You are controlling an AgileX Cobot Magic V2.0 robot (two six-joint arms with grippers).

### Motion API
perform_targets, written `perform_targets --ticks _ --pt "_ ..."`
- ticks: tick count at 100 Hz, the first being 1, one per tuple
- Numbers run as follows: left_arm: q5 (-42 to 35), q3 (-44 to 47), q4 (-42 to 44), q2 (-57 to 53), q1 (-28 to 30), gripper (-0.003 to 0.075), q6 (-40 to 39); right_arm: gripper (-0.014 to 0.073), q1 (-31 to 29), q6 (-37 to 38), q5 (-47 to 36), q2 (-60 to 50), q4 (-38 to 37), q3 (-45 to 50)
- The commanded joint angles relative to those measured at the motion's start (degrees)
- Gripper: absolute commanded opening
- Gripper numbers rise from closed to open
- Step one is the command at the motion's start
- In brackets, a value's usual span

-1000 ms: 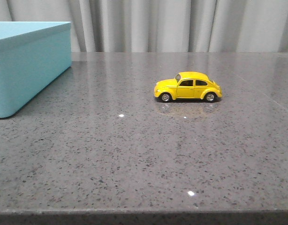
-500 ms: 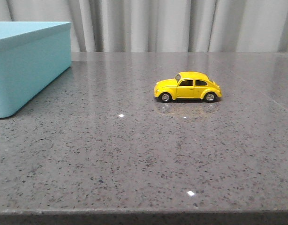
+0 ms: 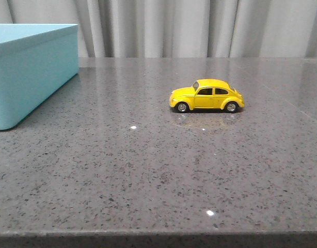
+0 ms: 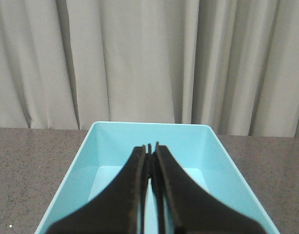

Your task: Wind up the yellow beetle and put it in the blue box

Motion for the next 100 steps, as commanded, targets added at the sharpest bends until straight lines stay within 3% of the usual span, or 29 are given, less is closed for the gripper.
perform_targets --ticks 1,35,42,61,73,89,100 --pt "-5.41 -2.23 -0.27 0.74 0.08 -0.0019 -0.24 -0.0057 0.75 -0.34 -1.52 3.33 0.31 -4.99" --pt "-5.45 -2.23 -0.27 0.74 0.08 -0.0019 -0.24 -0.0040 7.74 -0.34 7.91 19.54 1.39 -17.09" --pt "-5.45 -2.23 -0.27 0.74 0.08 -0.0019 -0.24 0.0020 9.35 -0.34 9.20 22.89 1.96 -19.34" --pt "-5.45 -2.23 -0.27 0.74 0.08 -0.0019 -0.24 0.0311 14.12 -0.06 13.42 31.40 5.02 -25.80" --pt "-5.45 -2.23 -0.27 0.74 0.08 -0.0019 -0.24 0.0447 16.90 0.34 17.28 36.76 6.52 -30.00" --pt "-5.45 -2.23 -0.27 0.74 0.08 -0.0019 -0.24 0.0555 20.45 3.65 23.36 44.46 6.54 -36.57" --pt "-5.45 -2.23 -0.27 0.74 0.08 -0.0019 -0.24 0.0567 22.99 6.67 26.03 49.53 6.54 -40.76"
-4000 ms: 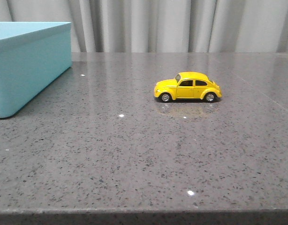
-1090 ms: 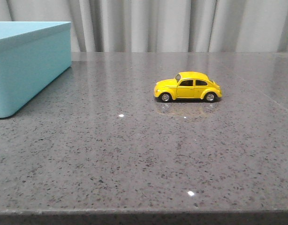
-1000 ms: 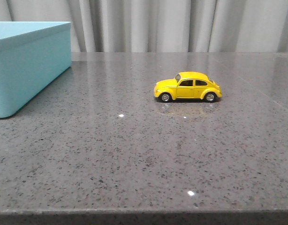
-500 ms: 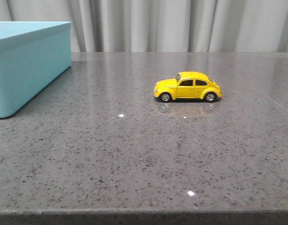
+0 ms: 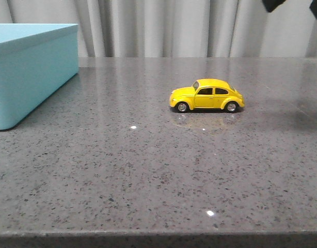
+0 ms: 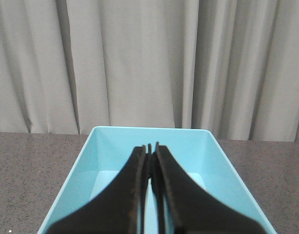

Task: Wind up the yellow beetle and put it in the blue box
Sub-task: 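Lower the open right gripper over the yellow beetle car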

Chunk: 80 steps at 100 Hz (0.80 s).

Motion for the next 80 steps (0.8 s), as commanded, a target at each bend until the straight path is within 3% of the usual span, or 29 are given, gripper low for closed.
perform_targets --ticks 1,44,80 --pt "-4.69 -2.23 -0.27 0.74 0.08 -0.0019 -0.24 0.0567 1.75 2.86 -0.10 2.09 0.46 -4.93" --pt "-4.69 -2.23 -0.27 0.74 0.08 -0.0019 -0.24 0.0562 6.00 13.70 8.99 18.22 -0.65 -18.69" --pt "-4.69 -2.23 -0.27 0.74 0.08 -0.0019 -0.24 0.0562 6.00 18.54 9.14 23.18 -2.00 -21.46"
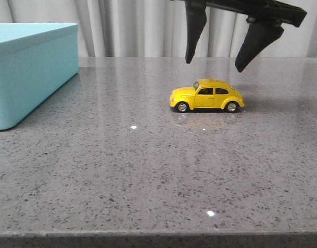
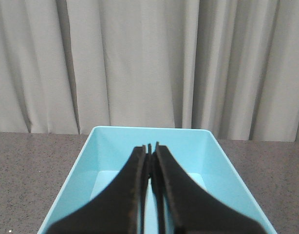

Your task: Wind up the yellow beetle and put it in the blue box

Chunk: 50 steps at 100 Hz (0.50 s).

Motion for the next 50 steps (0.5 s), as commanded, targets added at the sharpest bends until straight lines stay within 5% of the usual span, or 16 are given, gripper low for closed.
perform_targets --ticks 1,50 --pt "-4.69 -2.23 -0.27 0.74 0.08 -0.0019 -0.24 0.0562 0.01 0.72 -1.34 -1.78 -0.65 -1.99" --pt "-4.57 -2.23 -0.27 0.74 0.08 -0.0019 -0.24 0.0562 0.01 2.01 -0.95 1.11 -1.49 -1.99"
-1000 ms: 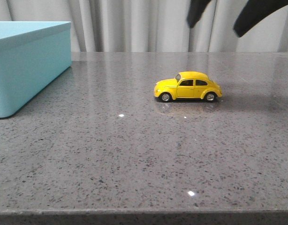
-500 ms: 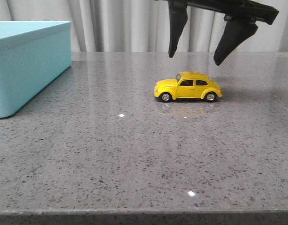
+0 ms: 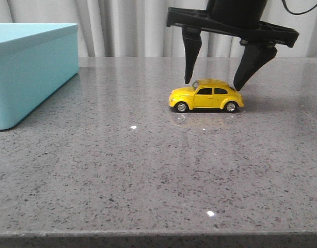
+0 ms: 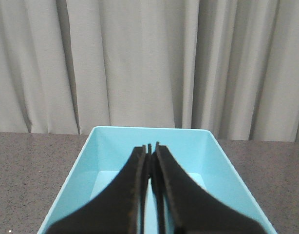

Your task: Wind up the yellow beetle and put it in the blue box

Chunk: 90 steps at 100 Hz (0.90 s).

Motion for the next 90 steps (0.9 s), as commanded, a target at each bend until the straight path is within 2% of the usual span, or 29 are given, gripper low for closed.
perform_targets --ticks 1,39,67,90 --pt "-4.57 -2.23 -0.27 0.74 0.08 -0.0019 -0.24 0.0562 0.01 0.31 -1.41 -2.37 -1.11 -1.86" --pt "-4.57 -2.23 -0.27 0.74 0.08 -0.0019 -0.24 0.0562 0.01 0.55 -0.53 -1.20 -1.76 -1.86" --pt "-4.57 -2.23 -0.27 0.74 0.08 -0.0019 -0.24 0.0562 -0.60 0.60 3.31 -1.20 -7.70 -1.86" --pt "-4.57 -2.23 -0.27 0.74 0.08 -0.0019 -0.24 0.0562 -3.49 0.60 8.16 -1.20 -12.94 -1.86"
